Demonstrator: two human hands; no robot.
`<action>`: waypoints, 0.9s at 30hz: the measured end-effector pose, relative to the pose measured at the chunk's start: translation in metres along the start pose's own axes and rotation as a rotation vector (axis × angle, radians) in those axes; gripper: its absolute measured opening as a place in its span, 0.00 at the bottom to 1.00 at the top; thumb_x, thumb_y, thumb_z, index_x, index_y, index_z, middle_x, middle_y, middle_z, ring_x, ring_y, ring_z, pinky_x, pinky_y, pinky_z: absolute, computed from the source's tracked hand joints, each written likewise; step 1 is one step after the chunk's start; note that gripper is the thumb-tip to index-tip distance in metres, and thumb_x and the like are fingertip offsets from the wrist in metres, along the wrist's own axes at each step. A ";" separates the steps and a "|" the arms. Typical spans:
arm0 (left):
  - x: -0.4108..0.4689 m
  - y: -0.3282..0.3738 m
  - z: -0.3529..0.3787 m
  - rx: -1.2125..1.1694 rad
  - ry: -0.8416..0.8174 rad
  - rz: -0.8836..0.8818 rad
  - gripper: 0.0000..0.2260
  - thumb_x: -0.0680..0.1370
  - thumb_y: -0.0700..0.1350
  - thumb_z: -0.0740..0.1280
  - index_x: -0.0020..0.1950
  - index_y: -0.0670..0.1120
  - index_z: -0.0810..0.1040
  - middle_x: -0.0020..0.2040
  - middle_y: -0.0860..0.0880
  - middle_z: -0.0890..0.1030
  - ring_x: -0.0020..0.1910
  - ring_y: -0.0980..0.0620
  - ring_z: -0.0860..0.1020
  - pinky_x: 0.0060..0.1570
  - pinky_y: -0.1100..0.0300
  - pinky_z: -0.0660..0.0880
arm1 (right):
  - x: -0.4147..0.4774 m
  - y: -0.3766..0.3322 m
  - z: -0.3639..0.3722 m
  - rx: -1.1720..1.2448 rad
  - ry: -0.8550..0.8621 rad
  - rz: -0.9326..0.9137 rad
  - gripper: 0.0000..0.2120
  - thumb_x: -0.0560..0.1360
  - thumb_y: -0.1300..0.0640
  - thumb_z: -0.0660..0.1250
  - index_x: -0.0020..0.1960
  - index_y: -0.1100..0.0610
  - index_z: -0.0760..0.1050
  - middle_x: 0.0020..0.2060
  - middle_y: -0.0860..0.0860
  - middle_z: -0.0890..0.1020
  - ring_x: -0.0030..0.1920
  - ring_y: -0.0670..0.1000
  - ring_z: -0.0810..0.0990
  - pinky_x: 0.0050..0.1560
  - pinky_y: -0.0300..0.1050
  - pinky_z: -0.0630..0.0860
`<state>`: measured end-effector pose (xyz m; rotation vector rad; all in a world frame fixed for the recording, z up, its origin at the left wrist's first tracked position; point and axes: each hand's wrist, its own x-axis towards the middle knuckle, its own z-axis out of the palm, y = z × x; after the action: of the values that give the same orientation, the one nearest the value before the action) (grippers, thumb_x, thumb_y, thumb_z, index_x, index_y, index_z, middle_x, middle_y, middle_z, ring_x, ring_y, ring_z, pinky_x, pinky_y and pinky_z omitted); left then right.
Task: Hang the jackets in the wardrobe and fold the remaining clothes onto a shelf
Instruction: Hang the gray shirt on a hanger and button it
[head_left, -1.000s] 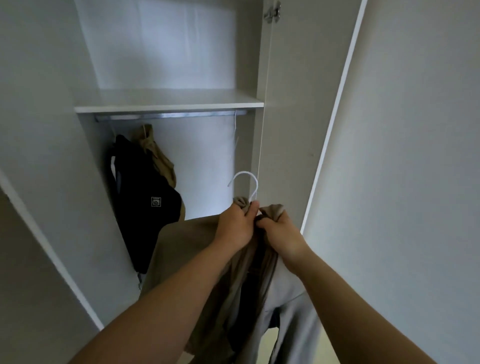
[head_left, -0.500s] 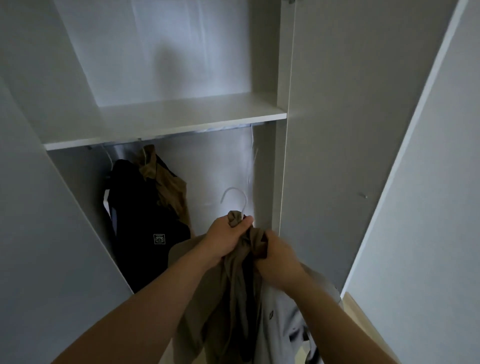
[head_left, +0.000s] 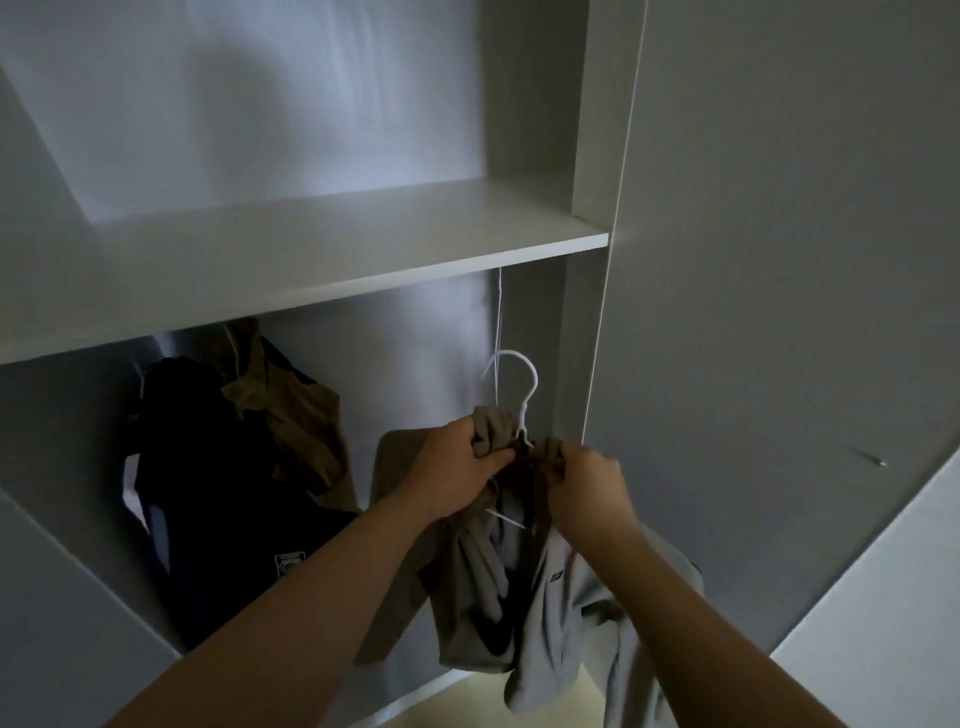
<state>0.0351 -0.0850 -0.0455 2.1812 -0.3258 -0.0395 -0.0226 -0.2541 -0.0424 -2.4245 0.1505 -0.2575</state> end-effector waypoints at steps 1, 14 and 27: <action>0.011 -0.012 -0.009 0.063 0.049 0.021 0.04 0.78 0.47 0.72 0.52 0.50 0.81 0.48 0.57 0.82 0.48 0.58 0.80 0.56 0.59 0.77 | 0.008 -0.007 0.009 0.018 0.045 0.025 0.08 0.79 0.58 0.63 0.48 0.57 0.81 0.40 0.55 0.83 0.41 0.58 0.81 0.45 0.49 0.79; 0.114 -0.086 -0.059 0.471 0.132 0.296 0.09 0.75 0.42 0.66 0.38 0.49 0.68 0.33 0.55 0.68 0.35 0.48 0.71 0.34 0.58 0.64 | 0.078 -0.069 0.101 0.073 0.218 0.226 0.14 0.78 0.59 0.63 0.36 0.47 0.69 0.29 0.43 0.73 0.34 0.53 0.77 0.33 0.42 0.69; 0.153 -0.130 -0.072 0.355 -0.085 0.333 0.04 0.79 0.44 0.67 0.53 0.50 0.77 0.48 0.54 0.78 0.48 0.49 0.78 0.47 0.50 0.79 | 0.118 -0.074 0.143 0.256 0.186 0.232 0.07 0.79 0.60 0.62 0.52 0.56 0.79 0.42 0.53 0.83 0.38 0.54 0.78 0.40 0.42 0.72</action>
<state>0.2218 0.0069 -0.0926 2.4474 -0.7909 0.1203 0.1275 -0.1287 -0.0842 -2.1052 0.4519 -0.3725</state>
